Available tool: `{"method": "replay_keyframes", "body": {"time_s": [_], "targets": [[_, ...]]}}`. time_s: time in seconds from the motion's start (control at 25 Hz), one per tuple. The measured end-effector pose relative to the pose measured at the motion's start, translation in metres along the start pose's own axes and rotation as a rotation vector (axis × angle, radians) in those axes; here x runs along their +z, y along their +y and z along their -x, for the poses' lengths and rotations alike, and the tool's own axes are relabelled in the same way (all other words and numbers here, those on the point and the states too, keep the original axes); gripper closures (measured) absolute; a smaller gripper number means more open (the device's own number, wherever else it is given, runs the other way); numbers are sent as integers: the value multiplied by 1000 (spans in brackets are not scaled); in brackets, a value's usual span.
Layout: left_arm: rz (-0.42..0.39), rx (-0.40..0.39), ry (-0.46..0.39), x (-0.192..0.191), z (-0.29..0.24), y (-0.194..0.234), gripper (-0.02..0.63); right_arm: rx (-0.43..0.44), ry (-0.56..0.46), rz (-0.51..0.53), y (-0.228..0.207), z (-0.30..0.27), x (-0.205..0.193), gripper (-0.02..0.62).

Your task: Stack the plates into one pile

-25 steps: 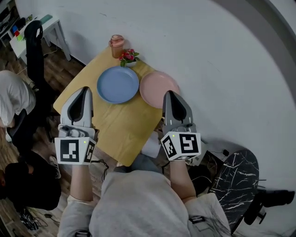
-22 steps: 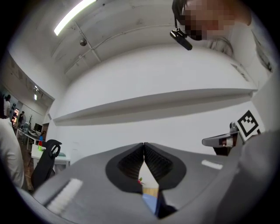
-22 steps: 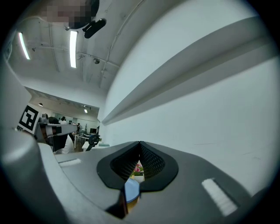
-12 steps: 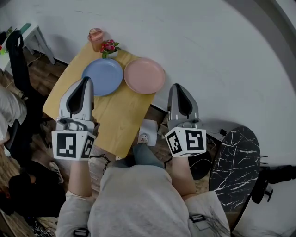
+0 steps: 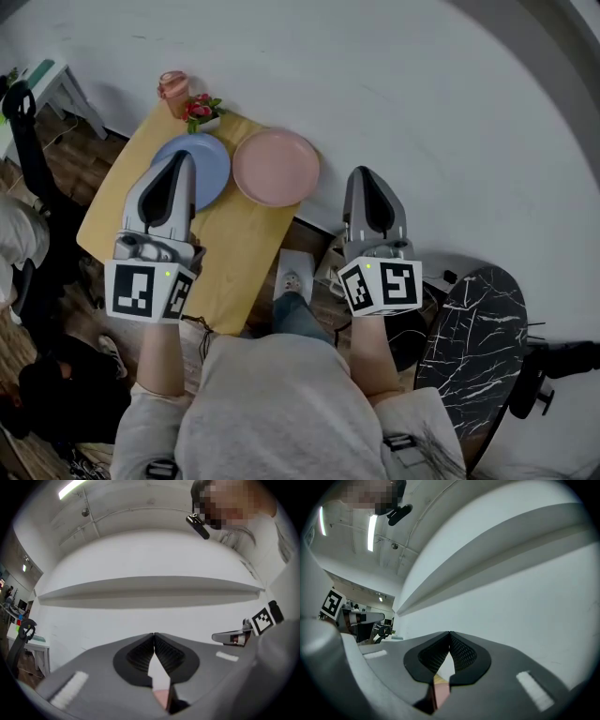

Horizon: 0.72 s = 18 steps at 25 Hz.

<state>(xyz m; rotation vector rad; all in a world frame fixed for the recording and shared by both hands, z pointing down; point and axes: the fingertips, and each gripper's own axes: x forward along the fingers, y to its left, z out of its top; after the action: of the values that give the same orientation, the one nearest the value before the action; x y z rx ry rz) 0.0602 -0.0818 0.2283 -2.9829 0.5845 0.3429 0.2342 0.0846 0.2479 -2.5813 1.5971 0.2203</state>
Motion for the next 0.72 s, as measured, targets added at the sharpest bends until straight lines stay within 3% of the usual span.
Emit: {"method": "replay_keyframes", "body": {"time_s": [0.28, 0.72], "targets": [[21, 52, 103, -41, -54, -12, 546, 89, 95, -66, -44, -57, -30, 592], [171, 202, 401, -177, -79, -15, 546, 213, 492, -209, -74, -109, -173, 591]]}}
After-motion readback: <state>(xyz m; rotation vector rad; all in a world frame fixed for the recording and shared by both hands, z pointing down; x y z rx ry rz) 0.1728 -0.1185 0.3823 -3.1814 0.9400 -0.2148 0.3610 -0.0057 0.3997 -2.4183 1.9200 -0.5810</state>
